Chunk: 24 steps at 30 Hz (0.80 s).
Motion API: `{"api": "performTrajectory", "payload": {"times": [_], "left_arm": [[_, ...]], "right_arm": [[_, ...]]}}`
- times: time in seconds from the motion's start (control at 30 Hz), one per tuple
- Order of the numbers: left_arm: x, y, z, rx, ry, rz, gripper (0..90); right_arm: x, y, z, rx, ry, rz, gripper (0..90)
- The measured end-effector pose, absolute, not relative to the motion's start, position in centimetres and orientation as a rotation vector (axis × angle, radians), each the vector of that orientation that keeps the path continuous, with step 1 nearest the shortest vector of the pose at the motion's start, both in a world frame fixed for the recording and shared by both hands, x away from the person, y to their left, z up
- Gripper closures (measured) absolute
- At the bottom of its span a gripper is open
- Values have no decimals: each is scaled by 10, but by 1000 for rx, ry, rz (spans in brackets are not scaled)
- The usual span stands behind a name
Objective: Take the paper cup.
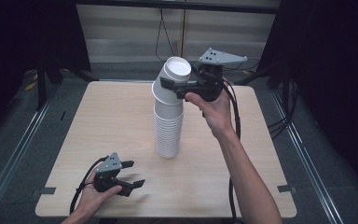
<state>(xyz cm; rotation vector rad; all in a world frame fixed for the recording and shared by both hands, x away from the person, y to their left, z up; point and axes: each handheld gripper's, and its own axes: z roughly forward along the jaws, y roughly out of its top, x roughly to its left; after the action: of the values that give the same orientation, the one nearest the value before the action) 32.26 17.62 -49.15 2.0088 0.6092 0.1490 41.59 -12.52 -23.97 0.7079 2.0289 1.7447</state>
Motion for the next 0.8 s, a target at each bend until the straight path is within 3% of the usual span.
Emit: {"api": "performTrajectory", "payload": {"times": [0.8], "left_arm": [[324,179,-491,1995,629,167,173]], "right_arm": [[410,-139,-233,680,1902,1873,213]]}}
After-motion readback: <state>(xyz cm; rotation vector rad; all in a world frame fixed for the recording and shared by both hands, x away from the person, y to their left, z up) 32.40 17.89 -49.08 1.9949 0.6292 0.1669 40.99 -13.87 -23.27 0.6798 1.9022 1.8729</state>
